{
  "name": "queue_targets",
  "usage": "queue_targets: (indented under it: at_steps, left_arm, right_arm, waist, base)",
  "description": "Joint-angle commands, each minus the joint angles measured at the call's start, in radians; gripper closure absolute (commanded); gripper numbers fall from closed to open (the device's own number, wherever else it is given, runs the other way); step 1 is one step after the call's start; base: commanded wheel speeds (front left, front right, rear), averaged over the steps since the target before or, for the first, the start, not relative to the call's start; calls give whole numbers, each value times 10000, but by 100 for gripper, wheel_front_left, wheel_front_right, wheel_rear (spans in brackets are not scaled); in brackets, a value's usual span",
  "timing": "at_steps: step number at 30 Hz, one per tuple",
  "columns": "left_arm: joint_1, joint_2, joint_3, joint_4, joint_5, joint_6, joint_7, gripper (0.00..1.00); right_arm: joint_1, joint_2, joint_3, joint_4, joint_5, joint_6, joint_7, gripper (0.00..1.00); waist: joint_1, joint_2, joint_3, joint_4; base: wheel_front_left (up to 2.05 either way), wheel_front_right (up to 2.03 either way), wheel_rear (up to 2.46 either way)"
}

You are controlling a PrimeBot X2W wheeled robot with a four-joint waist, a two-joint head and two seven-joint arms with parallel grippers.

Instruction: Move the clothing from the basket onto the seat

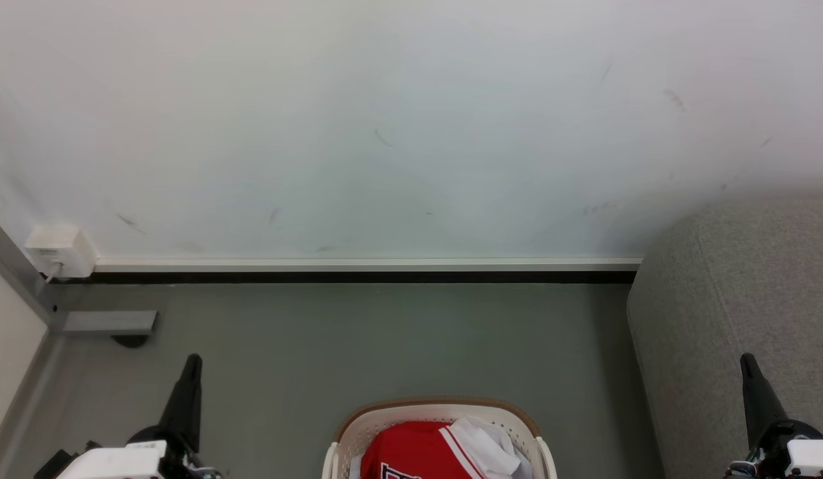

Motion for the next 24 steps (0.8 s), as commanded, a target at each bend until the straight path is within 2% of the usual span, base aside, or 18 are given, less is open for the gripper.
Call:
queue_targets:
  at_steps: [1,17,18,24]
  left_arm:
    - [-78,70,26,-23,-134,-54,29,100]
    - [-78,70,26,-23,-134,-54,29,100]
    - [1,0,-3,-1,2,0,-2,0]
    - [187,-67,-228,186,82,31,-188,0]
  right_arm:
    - [-127,-67,-10,-34,16,-23,23,100]
    - [-127,-68,-10,-34,16,-23,23,100]
    - [1,0,1,-2,-1,0,-3,0]
    - [241,74,162,96,-116,-1,-187,0]
  waist:
    - [0,0,0,0]
    - [0,0,0,0]
    - [0,0,0,0]
    - [0,0,2,8]
  base:
    - [0,0,0]
    - [0,0,0]
    - [0,0,0]
    - [0,0,0]
